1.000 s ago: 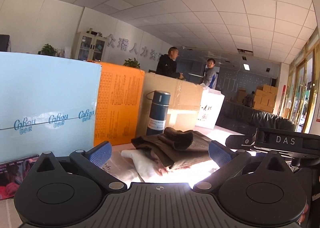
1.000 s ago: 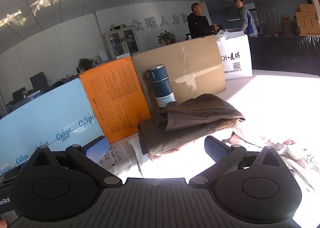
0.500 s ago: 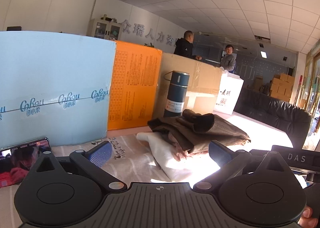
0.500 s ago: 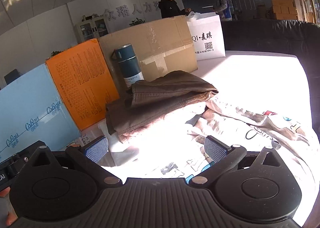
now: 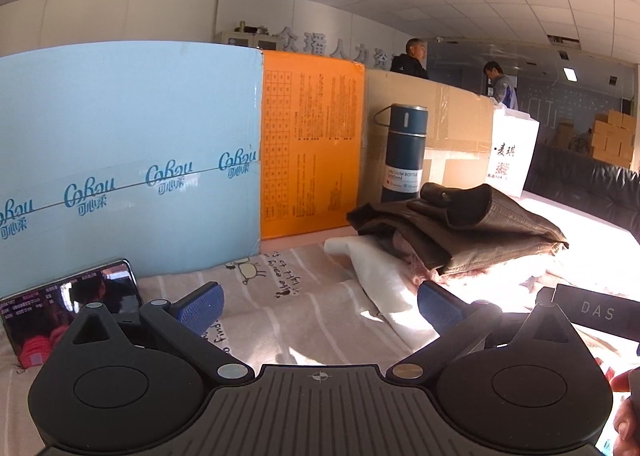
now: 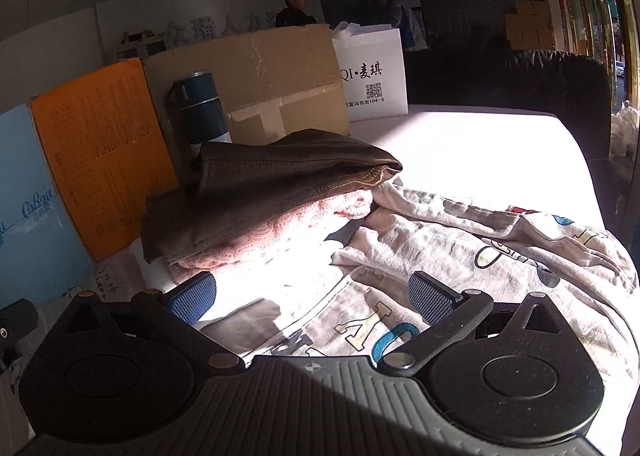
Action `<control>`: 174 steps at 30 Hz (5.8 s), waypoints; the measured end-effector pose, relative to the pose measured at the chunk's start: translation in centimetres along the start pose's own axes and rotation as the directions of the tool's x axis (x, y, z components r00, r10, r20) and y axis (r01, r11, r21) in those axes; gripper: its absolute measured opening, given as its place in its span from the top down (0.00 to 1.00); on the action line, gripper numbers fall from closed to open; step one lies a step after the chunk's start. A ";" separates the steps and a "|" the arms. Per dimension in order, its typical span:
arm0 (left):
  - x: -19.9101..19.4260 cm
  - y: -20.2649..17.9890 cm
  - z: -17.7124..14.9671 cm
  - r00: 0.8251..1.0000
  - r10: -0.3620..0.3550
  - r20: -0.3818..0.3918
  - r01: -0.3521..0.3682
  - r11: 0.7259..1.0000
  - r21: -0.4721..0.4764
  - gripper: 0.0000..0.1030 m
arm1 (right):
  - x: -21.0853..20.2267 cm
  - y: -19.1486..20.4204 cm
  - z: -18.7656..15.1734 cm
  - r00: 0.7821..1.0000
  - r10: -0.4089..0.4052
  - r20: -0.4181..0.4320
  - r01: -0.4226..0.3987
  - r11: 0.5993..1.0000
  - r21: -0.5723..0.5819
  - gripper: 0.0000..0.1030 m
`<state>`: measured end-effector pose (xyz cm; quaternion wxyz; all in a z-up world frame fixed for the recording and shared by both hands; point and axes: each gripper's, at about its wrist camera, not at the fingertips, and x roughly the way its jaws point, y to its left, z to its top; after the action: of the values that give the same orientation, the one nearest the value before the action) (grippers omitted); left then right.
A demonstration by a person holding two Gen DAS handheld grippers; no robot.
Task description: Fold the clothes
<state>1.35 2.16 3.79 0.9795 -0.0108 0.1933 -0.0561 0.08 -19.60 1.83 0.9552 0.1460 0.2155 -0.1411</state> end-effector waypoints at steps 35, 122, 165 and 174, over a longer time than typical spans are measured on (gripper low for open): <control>0.3 -0.6 -0.7 1.000 -0.009 -0.010 0.010 0.999 0.046 0.00 | 0.8 -0.5 -1.6 0.998 0.045 0.039 -0.046 0.999 0.026 0.00; 0.2 -0.2 -0.6 1.000 -0.018 -0.004 0.018 0.999 0.040 0.00 | 0.6 0.5 -2.1 0.997 0.054 0.052 -0.052 0.998 -0.039 0.00; 0.2 -0.3 -0.6 1.000 -0.017 -0.003 0.017 0.999 0.042 0.00 | 0.6 0.6 -2.1 0.997 0.054 0.056 -0.051 0.998 -0.048 0.00; 0.2 -0.3 -0.6 1.000 -0.018 -0.003 0.018 0.999 0.042 0.00 | 0.6 0.6 -2.1 0.997 0.054 0.057 -0.051 0.998 -0.048 0.00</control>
<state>1.24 1.85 3.18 0.9787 0.0082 0.1930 -0.0692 0.02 -18.51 -0.13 0.9676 0.1253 0.1867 -0.1151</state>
